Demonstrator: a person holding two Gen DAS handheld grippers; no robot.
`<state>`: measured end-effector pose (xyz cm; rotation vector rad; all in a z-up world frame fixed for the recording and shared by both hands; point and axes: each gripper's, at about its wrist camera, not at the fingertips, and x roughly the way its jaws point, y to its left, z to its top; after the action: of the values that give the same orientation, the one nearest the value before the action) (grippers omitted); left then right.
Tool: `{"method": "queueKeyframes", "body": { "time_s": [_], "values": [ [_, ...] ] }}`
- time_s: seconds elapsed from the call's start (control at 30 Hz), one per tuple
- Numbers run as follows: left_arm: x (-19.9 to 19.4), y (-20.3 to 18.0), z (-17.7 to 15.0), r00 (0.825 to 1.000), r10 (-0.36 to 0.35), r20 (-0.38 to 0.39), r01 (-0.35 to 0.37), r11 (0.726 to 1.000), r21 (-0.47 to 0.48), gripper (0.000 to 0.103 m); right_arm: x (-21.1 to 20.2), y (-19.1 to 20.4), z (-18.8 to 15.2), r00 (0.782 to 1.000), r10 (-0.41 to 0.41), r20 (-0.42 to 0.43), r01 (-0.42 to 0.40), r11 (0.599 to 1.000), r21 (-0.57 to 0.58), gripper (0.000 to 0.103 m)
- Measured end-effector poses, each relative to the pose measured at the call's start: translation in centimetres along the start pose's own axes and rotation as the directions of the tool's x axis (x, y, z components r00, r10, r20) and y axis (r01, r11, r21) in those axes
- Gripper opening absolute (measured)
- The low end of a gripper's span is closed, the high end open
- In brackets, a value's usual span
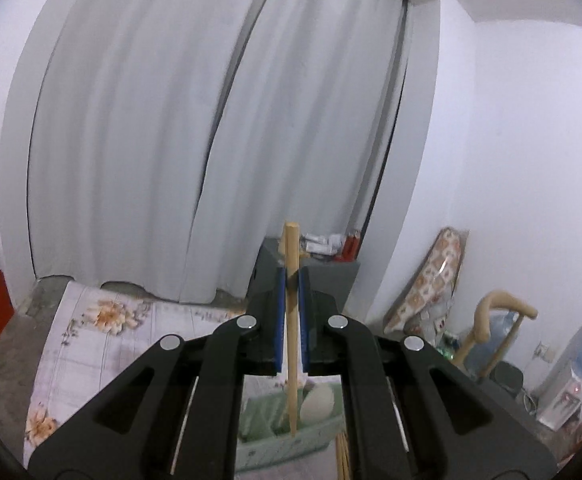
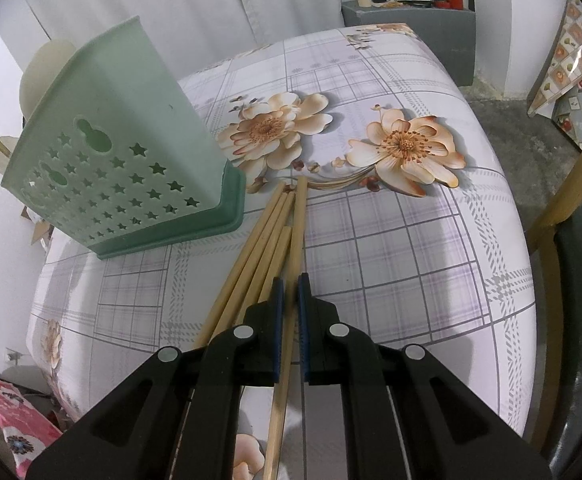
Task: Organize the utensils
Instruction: 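Lift the chopstick with the left gripper, insert it into the caddy, open, then withdraw the open left gripper while the right gripper pulls one chopstick from the bundle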
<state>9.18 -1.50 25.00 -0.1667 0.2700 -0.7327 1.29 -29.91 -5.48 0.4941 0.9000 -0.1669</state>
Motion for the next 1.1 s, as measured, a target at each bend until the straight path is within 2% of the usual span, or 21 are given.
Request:
{"method": "queueKeyframes", "body": {
  "time_s": [0.1,0.47,0.83,0.87,0.9,1.03,1.1],
  "values": [
    [1.7,-0.2,-0.2,0.999,0.031,0.016,-0.032,0.999,0.022,0.005,0.0,0.0,0.0,1.0,0.001,0.0,-0.001,1.0,0.001,0.007],
    [5.9,1.0,-3.6,0.996,0.083,-0.032,-0.083,0.997,0.008,0.005,0.1,0.1,0.0,1.0,0.002,0.0,-0.002,1.0,0.003,0.007],
    [8.0,2.3,-8.2,0.984,0.095,-0.152,-0.096,0.995,0.004,0.005,0.1,0.0,-0.2,1.0,0.005,0.003,-0.005,1.0,0.006,0.007],
    [8.0,2.4,-8.4,0.983,0.097,-0.158,-0.097,0.995,0.006,0.008,0.1,0.0,-0.2,1.0,0.005,0.003,-0.005,1.0,0.006,0.007],
    [7.9,2.4,-8.5,0.982,0.099,-0.161,-0.099,0.995,0.009,0.016,0.1,0.0,-0.2,1.0,0.005,0.003,-0.005,1.0,0.007,0.007],
    [7.3,2.3,-8.4,0.983,0.105,-0.154,-0.103,0.994,0.023,0.034,0.1,0.0,-0.2,1.0,0.005,0.003,-0.005,1.0,0.007,0.007],
    [6.8,2.1,-8.2,0.983,0.11,-0.144,-0.107,0.994,0.031,0.047,0.1,0.0,-0.2,1.0,0.005,0.002,-0.005,1.0,0.007,0.007]
  ]
}}
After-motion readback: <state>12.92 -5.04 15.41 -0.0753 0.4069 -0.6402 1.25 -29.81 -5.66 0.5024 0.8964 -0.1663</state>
